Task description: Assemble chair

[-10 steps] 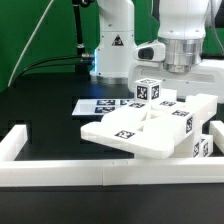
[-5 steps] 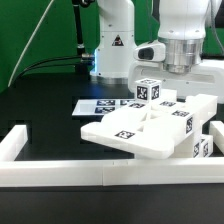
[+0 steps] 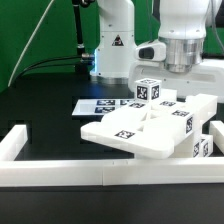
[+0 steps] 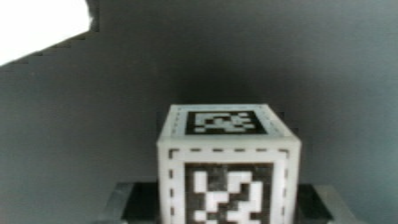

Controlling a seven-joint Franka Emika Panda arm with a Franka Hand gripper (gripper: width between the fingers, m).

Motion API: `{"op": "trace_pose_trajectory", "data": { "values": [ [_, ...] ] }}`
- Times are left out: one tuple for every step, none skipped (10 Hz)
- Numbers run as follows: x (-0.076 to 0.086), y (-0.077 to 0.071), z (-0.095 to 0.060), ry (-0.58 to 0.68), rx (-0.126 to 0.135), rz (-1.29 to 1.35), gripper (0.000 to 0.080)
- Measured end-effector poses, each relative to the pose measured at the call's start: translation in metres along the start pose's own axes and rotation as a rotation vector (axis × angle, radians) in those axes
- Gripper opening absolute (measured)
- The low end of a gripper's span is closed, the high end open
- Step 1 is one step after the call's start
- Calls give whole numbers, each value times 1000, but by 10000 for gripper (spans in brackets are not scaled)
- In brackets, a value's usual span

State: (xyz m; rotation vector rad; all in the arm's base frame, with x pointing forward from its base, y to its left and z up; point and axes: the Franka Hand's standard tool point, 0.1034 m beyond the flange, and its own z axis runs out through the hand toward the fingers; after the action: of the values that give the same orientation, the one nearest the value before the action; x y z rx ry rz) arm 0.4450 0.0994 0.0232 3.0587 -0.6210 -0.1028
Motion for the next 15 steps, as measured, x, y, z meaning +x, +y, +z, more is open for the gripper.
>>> {"op": "trace_pose_trajectory", "data": {
  "values": [
    [2,-3,-18,-12,11,-9,285],
    [8,-5,-46,-30,21,-32,285],
    [15,-8,-73,-42,44,-35,285],
    [27,-11,-105,-45,81,-24,285],
    [40,-11,-123,-43,94,-18,285],
    [45,-10,-124,-35,95,-14,285],
    [42,-10,-121,-40,90,-17,285],
    [42,-10,-121,-40,90,-16,285],
    [46,-7,-121,-41,88,-38,285],
    [64,2,-124,-40,82,-58,285],
    [83,3,-136,-40,87,-84,285],
    [104,3,-150,-16,97,-121,285],
    [117,1,-159,9,105,-164,285],
    [115,1,-157,7,103,-157,285],
    [115,1,-157,7,103,-157,285]
  ]
}}
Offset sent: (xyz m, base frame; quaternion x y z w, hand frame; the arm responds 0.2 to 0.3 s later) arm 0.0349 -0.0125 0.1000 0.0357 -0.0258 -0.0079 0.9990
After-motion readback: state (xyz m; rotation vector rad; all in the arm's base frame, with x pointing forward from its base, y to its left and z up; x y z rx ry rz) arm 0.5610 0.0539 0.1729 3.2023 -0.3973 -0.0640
